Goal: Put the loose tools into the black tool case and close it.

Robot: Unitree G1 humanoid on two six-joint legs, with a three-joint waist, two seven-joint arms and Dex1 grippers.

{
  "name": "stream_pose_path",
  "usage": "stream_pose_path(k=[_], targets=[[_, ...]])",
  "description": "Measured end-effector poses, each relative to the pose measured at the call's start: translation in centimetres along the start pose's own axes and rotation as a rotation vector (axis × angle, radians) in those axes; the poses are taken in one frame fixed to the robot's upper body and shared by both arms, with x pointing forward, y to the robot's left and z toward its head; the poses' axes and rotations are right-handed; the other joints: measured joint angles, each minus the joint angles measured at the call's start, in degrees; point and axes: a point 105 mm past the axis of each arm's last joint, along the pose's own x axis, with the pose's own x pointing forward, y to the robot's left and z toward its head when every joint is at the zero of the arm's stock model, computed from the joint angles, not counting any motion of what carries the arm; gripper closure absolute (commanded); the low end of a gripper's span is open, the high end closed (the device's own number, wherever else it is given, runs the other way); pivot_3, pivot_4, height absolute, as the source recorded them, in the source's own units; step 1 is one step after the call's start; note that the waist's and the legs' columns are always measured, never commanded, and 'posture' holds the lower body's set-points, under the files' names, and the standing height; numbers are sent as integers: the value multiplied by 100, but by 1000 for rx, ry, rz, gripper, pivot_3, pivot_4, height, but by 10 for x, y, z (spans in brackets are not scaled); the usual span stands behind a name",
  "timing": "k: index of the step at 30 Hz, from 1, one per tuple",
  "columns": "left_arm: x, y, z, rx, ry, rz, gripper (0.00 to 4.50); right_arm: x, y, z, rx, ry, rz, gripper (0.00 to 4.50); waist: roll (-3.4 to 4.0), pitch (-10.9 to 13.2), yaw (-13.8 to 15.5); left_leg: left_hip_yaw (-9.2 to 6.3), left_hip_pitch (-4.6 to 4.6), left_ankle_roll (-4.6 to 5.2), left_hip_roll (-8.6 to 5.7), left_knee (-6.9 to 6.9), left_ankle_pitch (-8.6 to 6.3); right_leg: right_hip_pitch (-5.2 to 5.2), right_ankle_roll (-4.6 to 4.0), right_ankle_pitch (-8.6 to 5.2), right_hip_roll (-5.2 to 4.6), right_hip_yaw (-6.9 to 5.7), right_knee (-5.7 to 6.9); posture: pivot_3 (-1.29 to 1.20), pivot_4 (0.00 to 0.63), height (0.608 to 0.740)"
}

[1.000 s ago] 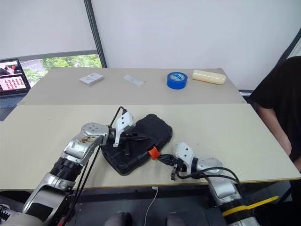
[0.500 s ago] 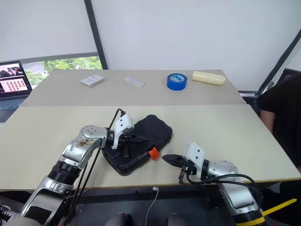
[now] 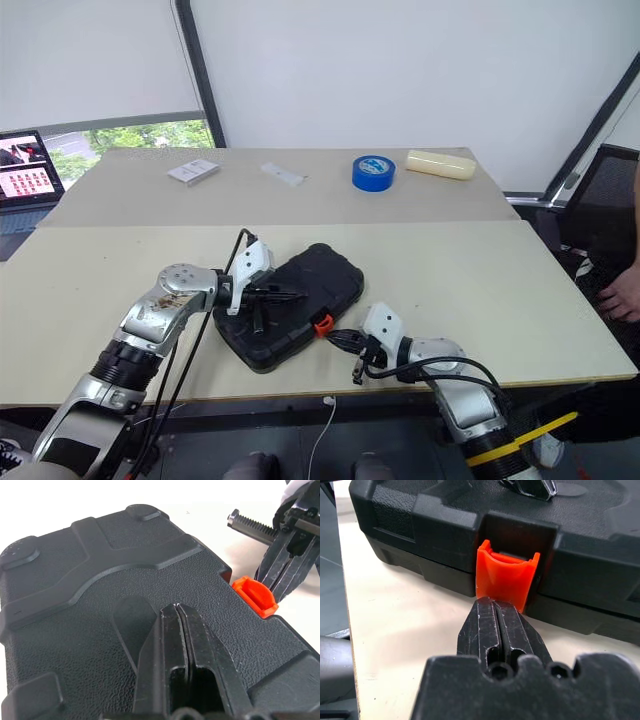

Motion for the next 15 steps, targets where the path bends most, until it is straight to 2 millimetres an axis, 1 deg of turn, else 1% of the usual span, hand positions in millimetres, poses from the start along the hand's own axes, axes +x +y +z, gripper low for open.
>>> stream_pose_path(k=[7,10,15], targets=[[-1,2,-1,-8,1,9,4431,4,0,2,1,-10,-5,4456,0,0,-36,-4,5,-6,1,-2,-4,-16,-2,1,0,-1,-1,0,150,740],[-1,2,-2,-11,0,14,4431,5,0,8,-14,-30,-10,4456,0,0,-46,-4,6,-6,2,-4,-4,-17,-4,2,0,-2,-1,0,150,740],[-2,4,-3,-12,0,29,4431,8,-3,13,-27,-39,-9,4456,0,0,-72,-6,7,-7,1,-13,-4,-24,-9,5,0,-1,-3,0,150,740]])
